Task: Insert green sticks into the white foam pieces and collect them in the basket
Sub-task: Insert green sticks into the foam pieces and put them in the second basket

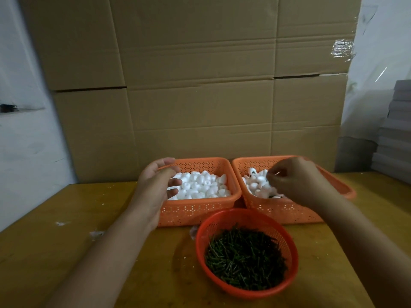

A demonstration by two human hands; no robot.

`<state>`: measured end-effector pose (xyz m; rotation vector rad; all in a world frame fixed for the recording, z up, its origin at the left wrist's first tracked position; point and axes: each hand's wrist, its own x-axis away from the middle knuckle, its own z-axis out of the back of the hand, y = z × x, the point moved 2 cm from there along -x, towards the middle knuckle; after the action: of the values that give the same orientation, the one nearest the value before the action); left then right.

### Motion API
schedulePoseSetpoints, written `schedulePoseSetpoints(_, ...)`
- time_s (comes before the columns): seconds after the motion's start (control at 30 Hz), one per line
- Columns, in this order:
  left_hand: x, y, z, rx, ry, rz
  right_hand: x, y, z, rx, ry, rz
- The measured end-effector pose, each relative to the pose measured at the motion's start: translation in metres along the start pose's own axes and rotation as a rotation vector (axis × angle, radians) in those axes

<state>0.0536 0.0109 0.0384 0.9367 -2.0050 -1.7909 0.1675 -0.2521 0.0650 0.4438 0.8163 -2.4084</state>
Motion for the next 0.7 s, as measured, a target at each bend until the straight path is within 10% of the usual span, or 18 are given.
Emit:
schedulePoseSetpoints(0.27,-0.032,0.008,0.047,-0.544,0.048,-0.197,0.045,-0.056,-0.033,0.174,-0.87,0.392)
schedulePoseSetpoints(0.7,-0.061,-0.002,0.021,-1.586,-0.258,-0.179,0.051,-0.05,-0.048,0.304,-1.05,0.303)
